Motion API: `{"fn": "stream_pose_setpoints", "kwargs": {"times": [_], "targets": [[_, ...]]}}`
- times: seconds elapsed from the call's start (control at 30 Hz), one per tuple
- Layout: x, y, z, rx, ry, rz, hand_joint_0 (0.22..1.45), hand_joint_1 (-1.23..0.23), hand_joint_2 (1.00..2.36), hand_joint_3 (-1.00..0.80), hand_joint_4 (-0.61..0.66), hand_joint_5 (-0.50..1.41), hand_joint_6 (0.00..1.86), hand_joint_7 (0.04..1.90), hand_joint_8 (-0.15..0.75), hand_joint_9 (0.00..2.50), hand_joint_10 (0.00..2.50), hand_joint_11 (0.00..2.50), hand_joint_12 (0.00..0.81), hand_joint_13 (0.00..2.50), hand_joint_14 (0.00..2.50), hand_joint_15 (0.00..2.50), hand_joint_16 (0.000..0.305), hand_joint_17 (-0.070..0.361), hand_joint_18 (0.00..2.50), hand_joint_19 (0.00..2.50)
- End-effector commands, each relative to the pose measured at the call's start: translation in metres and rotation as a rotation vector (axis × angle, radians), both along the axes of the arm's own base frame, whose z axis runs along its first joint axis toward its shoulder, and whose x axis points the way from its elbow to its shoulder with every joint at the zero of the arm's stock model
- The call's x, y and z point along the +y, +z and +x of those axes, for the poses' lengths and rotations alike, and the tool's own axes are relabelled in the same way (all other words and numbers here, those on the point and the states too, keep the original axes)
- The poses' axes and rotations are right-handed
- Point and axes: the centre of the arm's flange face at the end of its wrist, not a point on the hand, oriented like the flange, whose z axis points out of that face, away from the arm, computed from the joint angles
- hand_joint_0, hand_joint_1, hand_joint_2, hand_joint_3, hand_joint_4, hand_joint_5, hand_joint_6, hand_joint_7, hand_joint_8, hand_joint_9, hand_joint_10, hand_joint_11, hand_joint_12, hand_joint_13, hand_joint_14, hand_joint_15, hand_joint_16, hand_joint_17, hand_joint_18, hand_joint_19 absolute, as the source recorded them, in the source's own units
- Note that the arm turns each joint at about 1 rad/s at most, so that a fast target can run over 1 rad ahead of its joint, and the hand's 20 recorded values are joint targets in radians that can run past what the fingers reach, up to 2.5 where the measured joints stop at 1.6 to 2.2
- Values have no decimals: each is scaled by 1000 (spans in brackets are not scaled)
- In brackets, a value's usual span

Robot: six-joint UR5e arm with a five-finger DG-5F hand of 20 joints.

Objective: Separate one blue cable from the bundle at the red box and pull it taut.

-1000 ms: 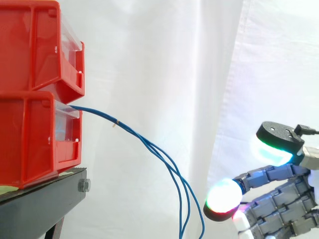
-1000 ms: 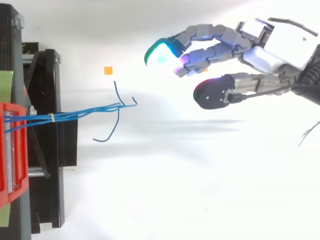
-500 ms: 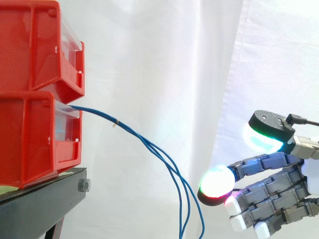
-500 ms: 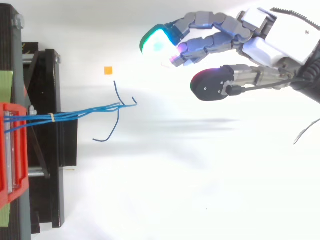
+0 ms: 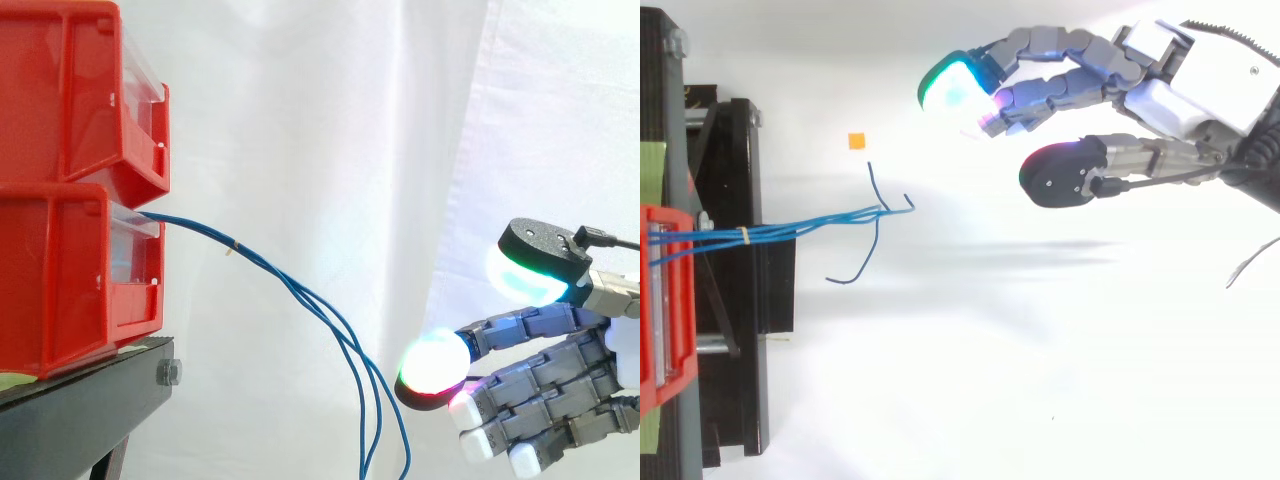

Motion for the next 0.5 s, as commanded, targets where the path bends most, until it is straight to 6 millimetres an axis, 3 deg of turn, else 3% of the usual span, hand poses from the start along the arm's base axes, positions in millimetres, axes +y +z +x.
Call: {"fn": "stream_pose_setpoints", "kwargs": {"times": [0.0, 0.13, 0.17, 0.33, 0.47], "targets": [[1, 1, 1, -4, -1, -5, 544, -581, 1000, -500, 185, -195, 502, 774, 276, 676, 16, 455, 331, 681, 15, 372, 50, 113, 572, 684], [0, -13, 7, 5, -3, 4, 544, -582, 1000, -500, 187, -195, 502, 776, 275, 676, 14, 463, 332, 681, 15, 372, 50, 113, 572, 682], [-1, -26, 17, 4, 0, 28, 544, -581, 1000, -500, 186, -195, 502, 776, 274, 677, 14, 461, 333, 681, 15, 368, 50, 113, 571, 691], [7, -53, 51, -4, 63, 89, 544, -582, 1000, -500, 187, -195, 502, 776, 275, 675, 15, 471, 332, 682, 15, 375, 50, 113, 573, 683], [7, -54, 67, -15, 66, 90, 544, -582, 1000, -500, 185, -195, 502, 777, 275, 676, 14, 460, 333, 682, 15, 376, 50, 113, 574, 692]]}}
